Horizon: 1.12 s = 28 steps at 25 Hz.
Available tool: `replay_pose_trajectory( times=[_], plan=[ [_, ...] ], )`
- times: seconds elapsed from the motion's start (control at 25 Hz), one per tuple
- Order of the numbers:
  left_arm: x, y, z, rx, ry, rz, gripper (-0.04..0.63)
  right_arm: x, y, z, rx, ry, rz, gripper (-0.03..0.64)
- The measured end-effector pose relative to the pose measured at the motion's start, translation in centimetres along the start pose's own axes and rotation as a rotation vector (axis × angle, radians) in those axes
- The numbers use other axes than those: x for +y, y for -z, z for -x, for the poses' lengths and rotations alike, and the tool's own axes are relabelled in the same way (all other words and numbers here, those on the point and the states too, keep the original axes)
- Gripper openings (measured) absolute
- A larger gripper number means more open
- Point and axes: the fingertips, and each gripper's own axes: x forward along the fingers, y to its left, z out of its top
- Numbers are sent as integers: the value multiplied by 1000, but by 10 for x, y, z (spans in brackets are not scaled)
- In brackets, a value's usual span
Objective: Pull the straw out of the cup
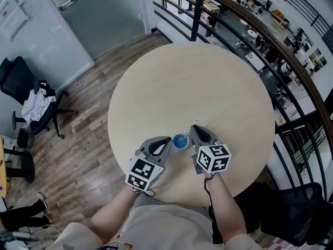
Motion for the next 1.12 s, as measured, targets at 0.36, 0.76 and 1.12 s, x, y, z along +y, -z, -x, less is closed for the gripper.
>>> replay_pose_trajectory(
  times=[0.36, 0.76, 1.12],
  plan=[
    [-16, -55, 30, -73, 8, -12, 14, 29, -62, 56, -95, 18, 150, 35],
    [-38, -148, 67, -192, -17, -117, 14, 70, -161, 141, -272, 47, 280, 35],
    [-44, -220, 111, -327, -36, -163, 14, 108, -229, 212, -397, 66, 362, 35]
  ],
)
